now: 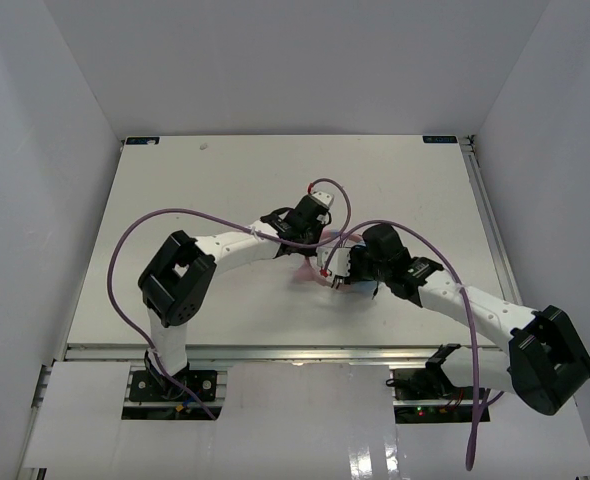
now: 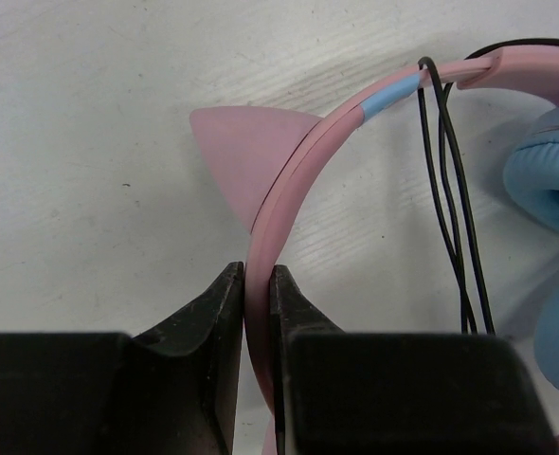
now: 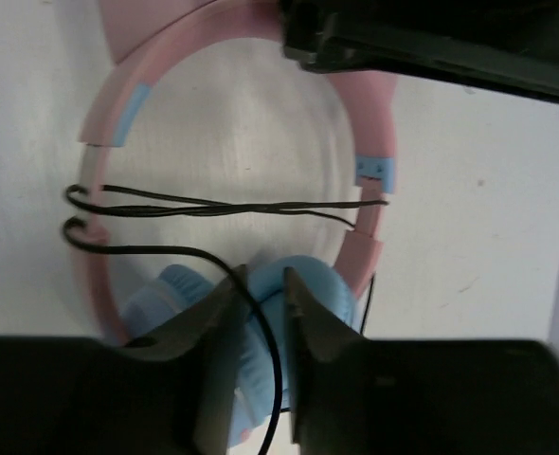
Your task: Wrap the headphones
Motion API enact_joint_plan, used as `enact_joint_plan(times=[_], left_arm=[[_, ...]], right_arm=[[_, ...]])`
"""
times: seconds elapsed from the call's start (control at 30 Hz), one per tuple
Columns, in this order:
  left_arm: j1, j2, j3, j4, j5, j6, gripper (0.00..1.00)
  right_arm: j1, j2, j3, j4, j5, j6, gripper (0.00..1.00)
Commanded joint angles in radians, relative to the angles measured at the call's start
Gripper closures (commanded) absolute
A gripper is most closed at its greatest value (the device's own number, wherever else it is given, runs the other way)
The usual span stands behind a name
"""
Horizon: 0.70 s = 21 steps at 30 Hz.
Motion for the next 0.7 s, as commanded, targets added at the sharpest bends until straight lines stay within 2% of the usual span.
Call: enact_joint_plan(times=[0.0, 0.2, 0.53, 0.67], left_arm=[[-0.010, -0.048, -0.062, 0.019, 0.089, 0.015, 1.00], [-0.011, -0.057, -0.078, 0.031, 0.088, 0.016, 1.00], [-0.009, -0.117, -0.171, 0.079, 0.116, 0.012, 1.00], [-0.011, -0.136, -0.201, 0.085, 0.096, 0.004, 1.00]], right_arm=[[-0.003, -0.041, -0.043, 0.146, 0.127, -0.096, 0.63], [-0.001, -0.046, -0.044, 0.166, 0.146, -0.123, 0.58], [-0.023, 0.081, -0.031, 0.254, 0.122, -0.088, 0.59], [-0.054, 0.139, -0.011, 0.286, 0.115, -0.082, 0.53]])
